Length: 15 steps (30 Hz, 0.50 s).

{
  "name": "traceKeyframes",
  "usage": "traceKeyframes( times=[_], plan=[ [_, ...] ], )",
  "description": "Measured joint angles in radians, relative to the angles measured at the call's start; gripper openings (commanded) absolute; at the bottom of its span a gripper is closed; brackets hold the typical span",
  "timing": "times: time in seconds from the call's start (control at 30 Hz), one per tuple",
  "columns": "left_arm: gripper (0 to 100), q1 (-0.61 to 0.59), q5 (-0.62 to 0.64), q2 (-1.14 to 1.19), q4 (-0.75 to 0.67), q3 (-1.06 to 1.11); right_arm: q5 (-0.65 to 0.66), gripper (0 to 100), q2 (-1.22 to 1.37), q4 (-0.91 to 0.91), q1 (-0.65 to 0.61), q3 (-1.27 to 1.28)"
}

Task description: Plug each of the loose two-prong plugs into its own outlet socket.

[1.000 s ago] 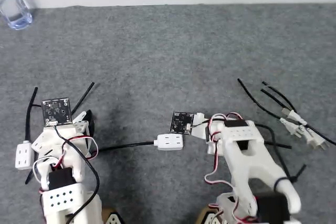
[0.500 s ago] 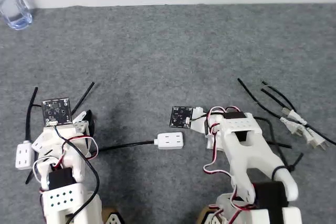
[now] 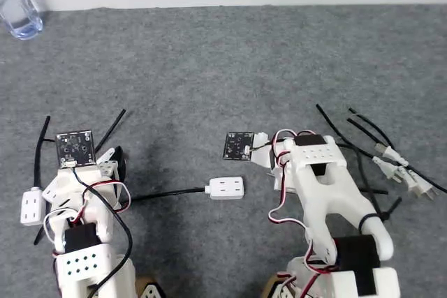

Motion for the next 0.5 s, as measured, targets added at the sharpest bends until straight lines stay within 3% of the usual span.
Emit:
traceKeyframes(
  times=[0.5],
  plan=[
    [23, 0.000, 0.000, 0.000, 0.000, 0.000, -0.002, 15.4, 0.003, -0.037, 0.003, 0.003]
  ],
)
